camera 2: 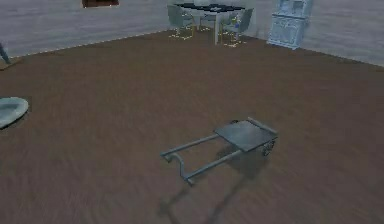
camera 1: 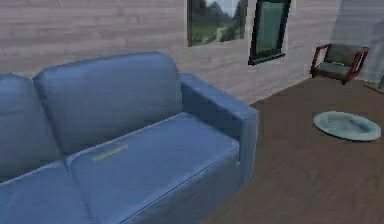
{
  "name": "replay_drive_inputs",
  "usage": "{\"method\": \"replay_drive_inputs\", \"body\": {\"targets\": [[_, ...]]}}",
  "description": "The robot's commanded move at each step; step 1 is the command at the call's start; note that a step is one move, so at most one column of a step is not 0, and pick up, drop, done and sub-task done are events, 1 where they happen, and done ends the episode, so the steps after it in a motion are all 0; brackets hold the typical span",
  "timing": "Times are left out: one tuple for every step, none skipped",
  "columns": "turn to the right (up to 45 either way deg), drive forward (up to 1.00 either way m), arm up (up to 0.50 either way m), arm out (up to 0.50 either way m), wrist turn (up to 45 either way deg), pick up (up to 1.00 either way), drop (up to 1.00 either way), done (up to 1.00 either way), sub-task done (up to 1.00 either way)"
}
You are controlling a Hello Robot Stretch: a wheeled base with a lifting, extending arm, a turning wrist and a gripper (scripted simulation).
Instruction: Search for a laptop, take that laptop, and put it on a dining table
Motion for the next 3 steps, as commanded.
{"method": "replay_drive_inputs", "body": {"targets": [[36.0, 0.00, 0.00, 0.00, 0.0, 0.00, 0.00, 0.00, 0.00], [0.0, 0.15, 0.00, 0.00, 0.0, 0.00, 0.00, 0.00, 0.00], [45.0, 0.00, 0.00, 0.00, 0.0, 0.00, 0.00, 0.00, 0.00]]}}
